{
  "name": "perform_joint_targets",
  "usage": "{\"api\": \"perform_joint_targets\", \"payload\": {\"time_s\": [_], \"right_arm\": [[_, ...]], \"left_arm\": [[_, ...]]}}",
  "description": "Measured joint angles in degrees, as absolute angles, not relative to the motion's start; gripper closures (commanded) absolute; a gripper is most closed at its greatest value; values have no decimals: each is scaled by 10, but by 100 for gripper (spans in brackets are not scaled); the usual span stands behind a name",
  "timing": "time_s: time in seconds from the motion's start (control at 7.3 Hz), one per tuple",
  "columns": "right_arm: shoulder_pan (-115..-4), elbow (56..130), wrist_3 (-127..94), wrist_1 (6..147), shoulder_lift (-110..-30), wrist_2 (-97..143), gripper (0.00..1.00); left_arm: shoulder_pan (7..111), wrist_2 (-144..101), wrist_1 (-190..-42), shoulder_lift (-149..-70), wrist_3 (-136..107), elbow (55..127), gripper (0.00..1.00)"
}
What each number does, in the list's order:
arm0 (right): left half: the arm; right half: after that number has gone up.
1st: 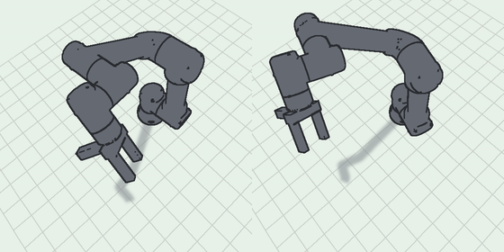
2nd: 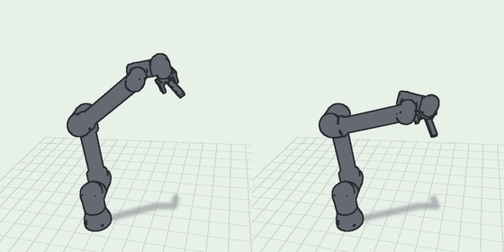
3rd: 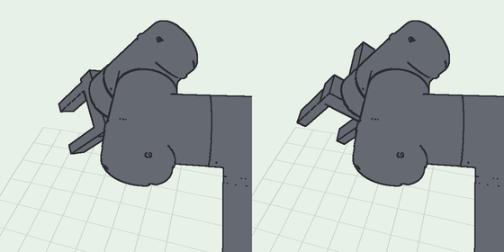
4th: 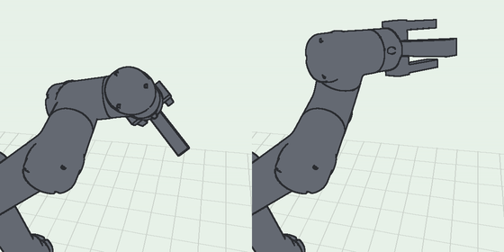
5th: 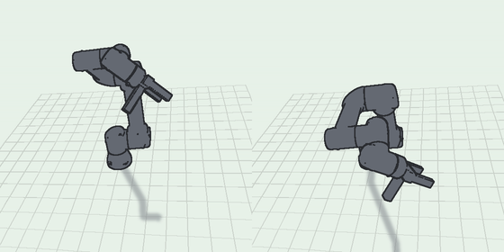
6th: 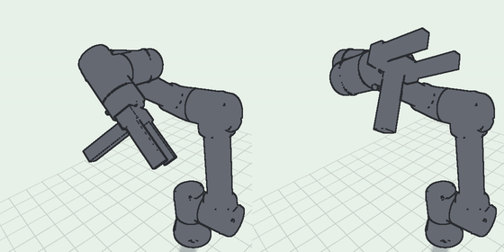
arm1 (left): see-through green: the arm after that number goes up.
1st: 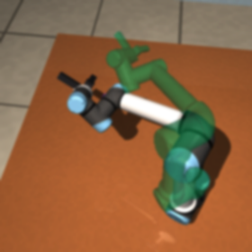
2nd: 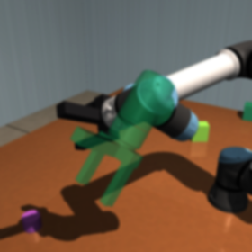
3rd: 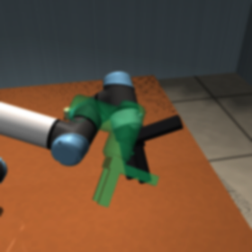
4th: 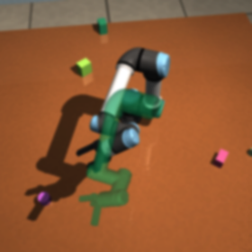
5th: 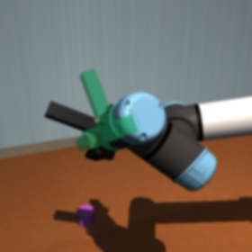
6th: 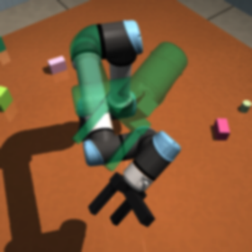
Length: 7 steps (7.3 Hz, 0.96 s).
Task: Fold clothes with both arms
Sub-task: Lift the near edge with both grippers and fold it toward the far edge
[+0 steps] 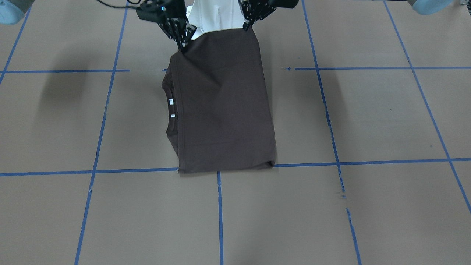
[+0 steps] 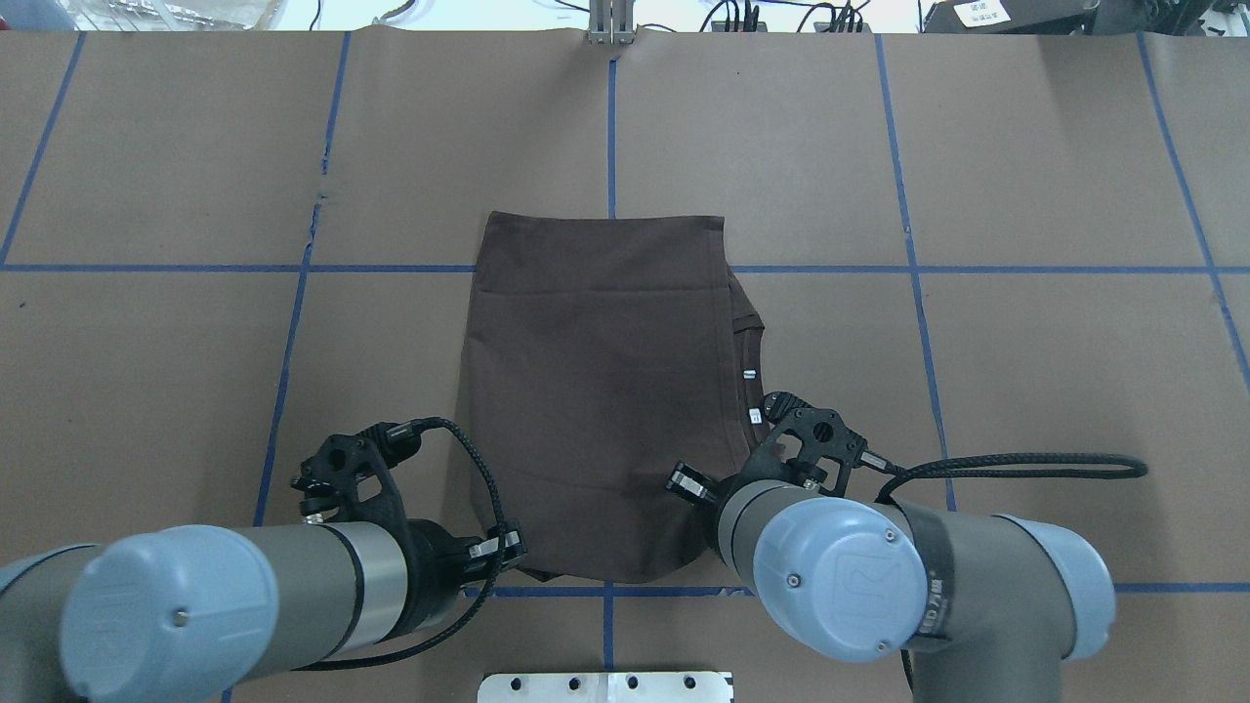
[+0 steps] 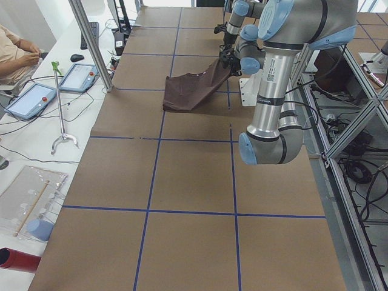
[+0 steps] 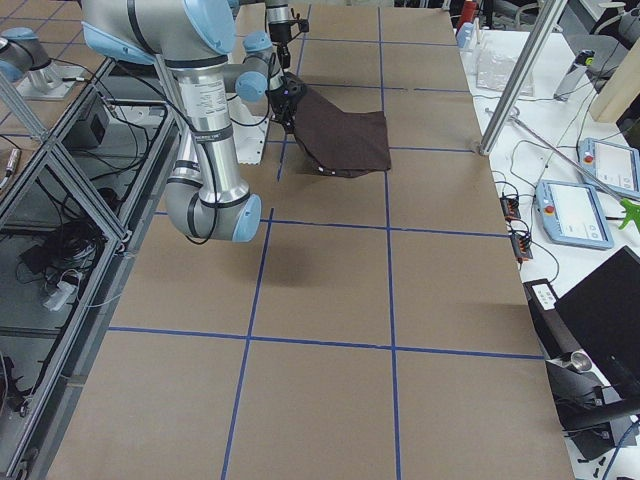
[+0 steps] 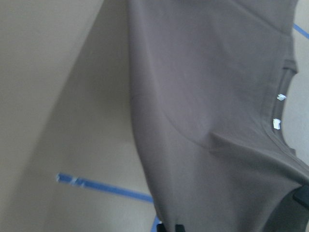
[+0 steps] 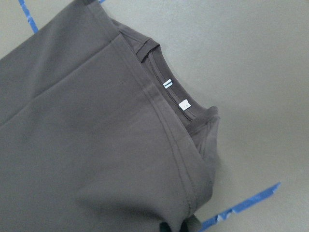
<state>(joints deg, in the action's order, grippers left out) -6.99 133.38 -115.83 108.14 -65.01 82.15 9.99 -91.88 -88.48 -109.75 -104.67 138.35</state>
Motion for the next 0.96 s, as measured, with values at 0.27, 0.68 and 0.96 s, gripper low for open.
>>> {"api": "perform_joint_targets", "payload": {"time_s": [0.27, 0.68, 0.96], "right_arm": [[-40, 1342, -1174, 1126, -647, 809, 100], [-79, 1235, -1150, 1042, -641, 785, 100], [-130, 1166, -1112, 996, -619, 784, 100]], "left_arm": [[99, -921, -855, -1102, -1040, 1386, 100], [145, -920, -855, -1132, -975, 1307, 100], [197, -922, -887, -1153, -922, 1235, 100]]}}
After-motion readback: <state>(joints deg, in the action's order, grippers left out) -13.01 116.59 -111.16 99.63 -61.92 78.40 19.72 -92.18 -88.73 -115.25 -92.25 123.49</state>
